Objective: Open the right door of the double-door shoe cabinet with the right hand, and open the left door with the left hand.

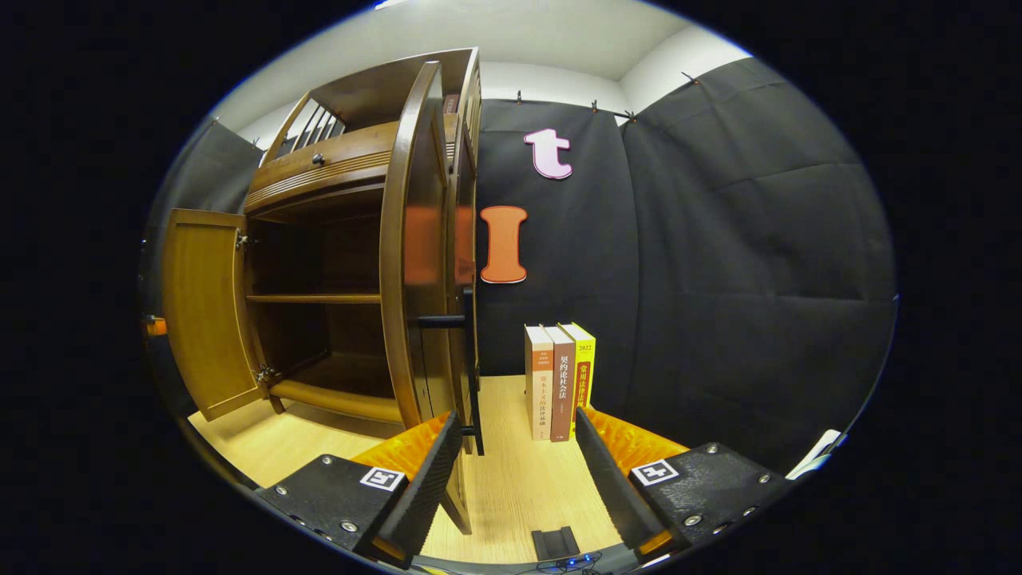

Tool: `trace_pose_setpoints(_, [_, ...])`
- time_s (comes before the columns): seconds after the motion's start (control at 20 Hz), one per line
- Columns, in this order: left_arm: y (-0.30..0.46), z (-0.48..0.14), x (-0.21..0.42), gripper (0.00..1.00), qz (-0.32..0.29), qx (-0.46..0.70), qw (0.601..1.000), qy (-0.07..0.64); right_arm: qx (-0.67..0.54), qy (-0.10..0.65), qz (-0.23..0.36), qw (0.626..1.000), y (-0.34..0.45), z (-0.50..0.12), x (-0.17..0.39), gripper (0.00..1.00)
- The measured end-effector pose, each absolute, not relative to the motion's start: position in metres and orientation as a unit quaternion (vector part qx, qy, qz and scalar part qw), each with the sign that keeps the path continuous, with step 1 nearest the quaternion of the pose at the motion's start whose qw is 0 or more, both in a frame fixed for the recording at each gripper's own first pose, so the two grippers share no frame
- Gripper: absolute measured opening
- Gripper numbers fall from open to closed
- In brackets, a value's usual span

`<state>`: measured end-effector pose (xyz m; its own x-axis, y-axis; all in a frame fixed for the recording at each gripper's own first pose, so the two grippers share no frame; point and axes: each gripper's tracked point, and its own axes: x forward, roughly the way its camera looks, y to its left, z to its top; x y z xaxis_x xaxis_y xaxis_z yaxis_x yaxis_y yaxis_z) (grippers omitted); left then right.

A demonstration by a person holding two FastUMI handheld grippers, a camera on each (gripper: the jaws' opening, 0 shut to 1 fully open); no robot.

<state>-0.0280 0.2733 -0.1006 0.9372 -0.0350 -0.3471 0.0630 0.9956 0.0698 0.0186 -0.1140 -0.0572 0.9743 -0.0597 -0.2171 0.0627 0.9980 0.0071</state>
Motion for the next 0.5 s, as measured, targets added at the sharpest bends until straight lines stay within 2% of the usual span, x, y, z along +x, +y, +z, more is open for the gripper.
trace_pose_setpoints(0.05, [0.271, -0.104, -0.037, 0.12, -0.017, 0.04, 0.982, 0.184, 0.009, 0.107, -0.031, 0.994, -0.115, -0.057, 0.019, 0.94])
trace_pose_setpoints(0.1, [0.268, -0.105, -0.044, 0.12, -0.009, 0.037, 0.982, 0.187, 0.012, 0.104, -0.032, 0.994, -0.115, -0.057, 0.018, 0.88])
trace_pose_setpoints(0.3, [0.242, -0.09, -0.065, 0.13, 0.023, 0.041, 0.983, 0.175, 0.032, 0.101, -0.027, 0.994, -0.113, -0.061, 0.018, 0.88])
trace_pose_setpoints(0.4, [0.219, -0.053, -0.062, 0.12, 0.015, 0.075, 0.988, 0.136, 0.032, 0.102, -0.021, 0.994, -0.113, -0.061, 0.018, 0.88])
trace_pose_setpoints(0.5, [0.176, -0.017, -0.043, 0.12, -0.009, 0.051, 0.994, 0.098, 0.026, 0.096, -0.02, 0.995, -0.114, -0.058, 0.018, 0.88])
